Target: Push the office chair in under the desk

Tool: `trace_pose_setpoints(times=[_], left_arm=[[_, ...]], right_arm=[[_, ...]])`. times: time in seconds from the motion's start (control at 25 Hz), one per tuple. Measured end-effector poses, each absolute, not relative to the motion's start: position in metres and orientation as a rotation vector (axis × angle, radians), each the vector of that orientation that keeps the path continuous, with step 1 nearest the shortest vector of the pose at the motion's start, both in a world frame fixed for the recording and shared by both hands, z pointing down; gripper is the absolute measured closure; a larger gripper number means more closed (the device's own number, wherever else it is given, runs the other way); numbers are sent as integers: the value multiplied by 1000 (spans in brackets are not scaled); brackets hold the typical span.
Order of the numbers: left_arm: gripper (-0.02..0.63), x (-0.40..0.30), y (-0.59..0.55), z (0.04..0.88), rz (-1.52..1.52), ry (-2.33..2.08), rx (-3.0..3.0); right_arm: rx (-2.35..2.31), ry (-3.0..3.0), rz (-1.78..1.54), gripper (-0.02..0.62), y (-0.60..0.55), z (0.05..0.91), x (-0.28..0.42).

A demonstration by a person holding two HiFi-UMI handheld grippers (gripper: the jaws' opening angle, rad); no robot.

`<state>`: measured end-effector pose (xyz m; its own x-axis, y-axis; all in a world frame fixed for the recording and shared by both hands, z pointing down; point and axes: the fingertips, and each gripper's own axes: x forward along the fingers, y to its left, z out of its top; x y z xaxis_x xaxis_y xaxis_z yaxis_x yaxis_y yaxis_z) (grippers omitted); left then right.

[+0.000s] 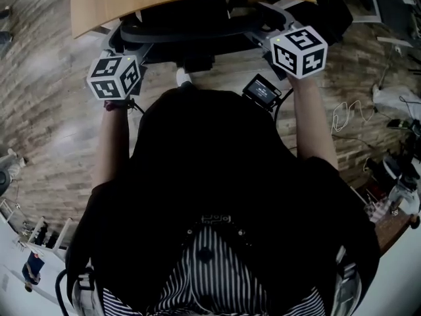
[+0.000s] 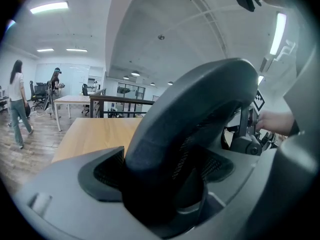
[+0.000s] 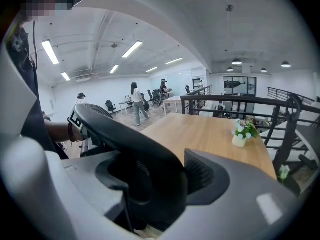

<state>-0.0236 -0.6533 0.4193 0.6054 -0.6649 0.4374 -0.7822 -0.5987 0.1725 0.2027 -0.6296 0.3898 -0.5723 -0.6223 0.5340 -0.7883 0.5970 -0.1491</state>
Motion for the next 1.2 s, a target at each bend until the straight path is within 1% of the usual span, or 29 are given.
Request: trace_pose_setpoints(times=[0.44, 0.8, 1.0, 1.2], left_arm=[[156, -38, -714, 418, 473, -1122, 2538], [156, -35, -733, 410, 458, -1162, 2535], [155, -51, -745, 412, 441, -1190, 2521], [155, -37, -776, 413, 447, -1204, 2506]], right_arm=[[1192, -2401, 539, 298, -687, 389, 189], [1170, -2417, 523, 298, -708, 383, 192], [1117, -2406, 528, 298, -724, 384, 177], [1073, -2405, 528, 301, -757, 388, 190]])
